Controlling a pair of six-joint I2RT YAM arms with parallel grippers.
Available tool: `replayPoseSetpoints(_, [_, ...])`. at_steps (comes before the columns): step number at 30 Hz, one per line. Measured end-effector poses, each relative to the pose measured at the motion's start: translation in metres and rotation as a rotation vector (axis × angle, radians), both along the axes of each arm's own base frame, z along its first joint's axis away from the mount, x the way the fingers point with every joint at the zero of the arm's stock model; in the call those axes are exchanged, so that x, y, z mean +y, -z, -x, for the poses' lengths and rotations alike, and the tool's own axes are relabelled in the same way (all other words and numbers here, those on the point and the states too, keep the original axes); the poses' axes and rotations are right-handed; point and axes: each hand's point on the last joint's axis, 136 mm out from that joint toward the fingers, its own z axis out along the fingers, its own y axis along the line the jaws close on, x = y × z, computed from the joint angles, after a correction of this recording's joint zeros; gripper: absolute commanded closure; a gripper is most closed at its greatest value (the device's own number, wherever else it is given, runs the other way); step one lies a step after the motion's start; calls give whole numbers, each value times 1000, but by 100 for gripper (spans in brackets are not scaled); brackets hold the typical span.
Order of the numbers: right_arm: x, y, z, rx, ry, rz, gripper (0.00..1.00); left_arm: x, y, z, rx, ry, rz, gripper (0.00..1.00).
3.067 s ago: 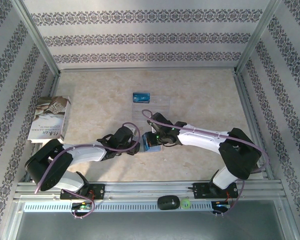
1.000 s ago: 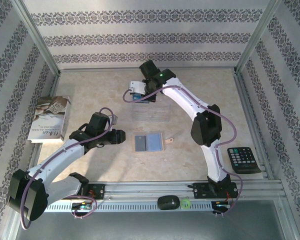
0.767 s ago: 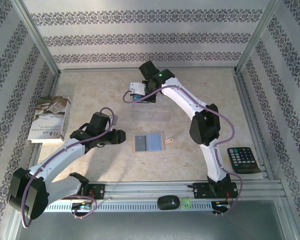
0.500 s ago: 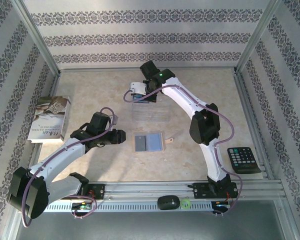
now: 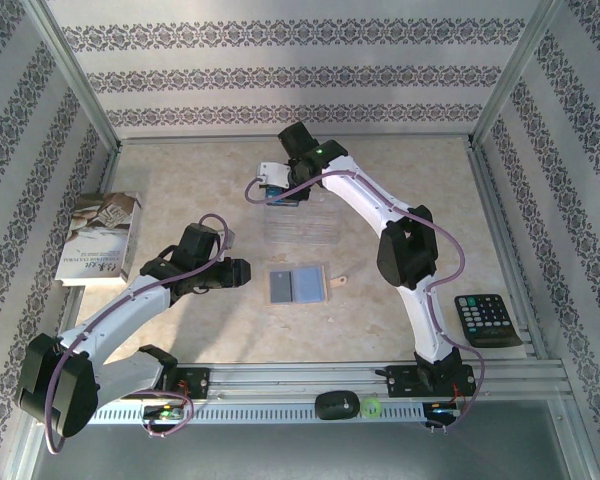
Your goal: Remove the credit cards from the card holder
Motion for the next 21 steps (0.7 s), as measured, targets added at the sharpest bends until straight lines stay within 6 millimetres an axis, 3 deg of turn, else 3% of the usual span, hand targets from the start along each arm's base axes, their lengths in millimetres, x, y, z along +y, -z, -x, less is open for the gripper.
replayPoseSetpoints(7, [11,-14,-11,-42,66,-109,57,0,-1,0,1,-7,7,53])
replayPoseSetpoints(12, [21,-50,2,-15,180,-308,54,10,-10,-1,-60,-55,-3,50])
replayPoseSetpoints(14, [24,-70,13,5,260,-403,54,17,-13,0,-100,-91,-2,44])
replayPoseSetpoints(17, [28,-81,38,71,378,-512,53,29,-15,3,-149,-147,-6,33])
replayPoseSetpoints(18, [29,-78,50,105,417,-532,53,31,-15,4,-161,-159,-4,29])
replayPoseSetpoints(19, [29,-71,65,147,456,-543,53,35,-16,6,-179,-175,-5,9])
replayPoseSetpoints(20, [29,-59,82,193,492,-541,53,37,-18,7,-195,-185,-1,0])
replayPoseSetpoints(21, [29,-46,95,230,518,-525,53,39,-20,8,-210,-196,5,0])
